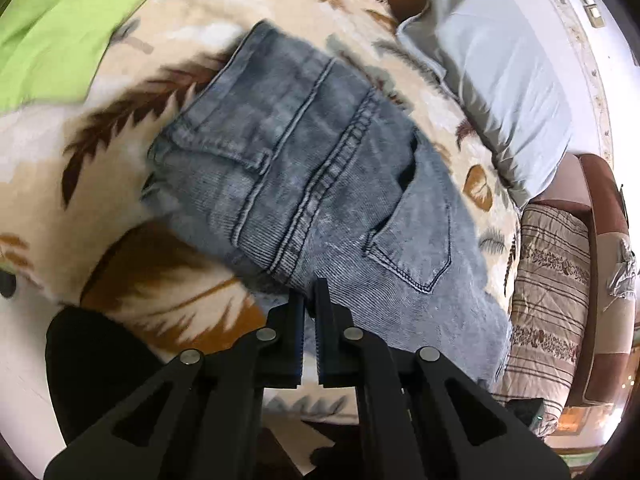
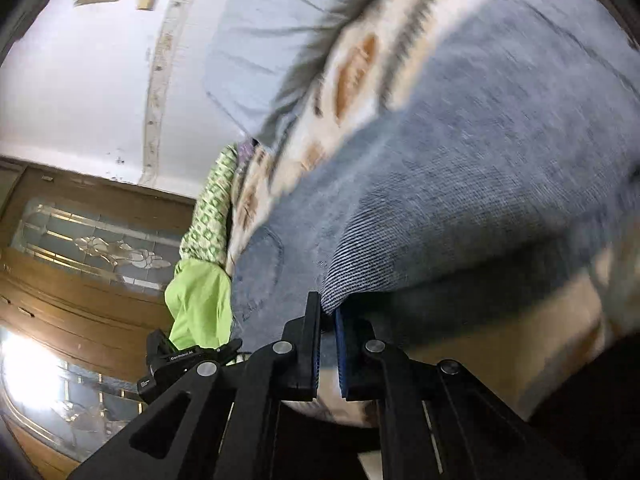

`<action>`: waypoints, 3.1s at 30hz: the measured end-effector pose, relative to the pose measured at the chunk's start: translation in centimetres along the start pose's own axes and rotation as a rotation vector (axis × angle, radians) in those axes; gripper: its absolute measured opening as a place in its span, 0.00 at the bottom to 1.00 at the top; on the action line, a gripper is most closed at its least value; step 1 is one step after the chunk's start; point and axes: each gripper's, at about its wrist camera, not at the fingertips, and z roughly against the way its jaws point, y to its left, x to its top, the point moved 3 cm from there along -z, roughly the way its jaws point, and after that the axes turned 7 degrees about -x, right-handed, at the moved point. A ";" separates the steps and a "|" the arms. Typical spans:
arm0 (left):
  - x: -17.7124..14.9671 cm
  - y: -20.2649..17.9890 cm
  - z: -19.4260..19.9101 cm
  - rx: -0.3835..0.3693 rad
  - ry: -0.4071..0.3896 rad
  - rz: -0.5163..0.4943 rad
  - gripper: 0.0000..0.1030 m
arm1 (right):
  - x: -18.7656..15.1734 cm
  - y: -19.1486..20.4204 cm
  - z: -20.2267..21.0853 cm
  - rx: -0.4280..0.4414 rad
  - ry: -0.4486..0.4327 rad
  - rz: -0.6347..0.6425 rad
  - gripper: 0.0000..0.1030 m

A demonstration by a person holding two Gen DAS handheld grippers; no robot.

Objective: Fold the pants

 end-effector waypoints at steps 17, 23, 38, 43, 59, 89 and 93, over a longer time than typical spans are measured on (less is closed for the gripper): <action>0.0 0.6 -0.6 -0.013 0.028 -0.023 0.18 | 3.9 -8.8 11.2 -0.272 -0.281 -0.131 0.39; 0.2 0.3 -1.9 0.001 0.051 0.002 0.18 | 6.4 -12.8 12.8 -0.299 -0.349 -0.255 0.39; -0.2 0.4 -2.8 0.053 0.071 -0.015 0.18 | 7.9 -12.5 12.4 -0.478 -0.374 -0.020 0.05; -0.4 0.3 -1.7 0.029 0.103 -0.048 0.17 | 8.2 -10.9 12.9 -0.529 -0.377 0.003 0.17; 13.9 1.9 0.0 -0.015 0.054 -0.094 0.66 | 12.2 12.8 -11.1 -0.211 0.021 0.549 0.35; 10.8 0.1 -1.4 0.057 0.134 -0.252 0.33 | 7.6 15.4 -21.1 -0.512 0.118 0.919 0.24; 8.1 -0.6 2.1 0.028 0.059 -0.272 0.44 | 7.3 15.3 -15.1 -0.396 0.065 0.800 0.30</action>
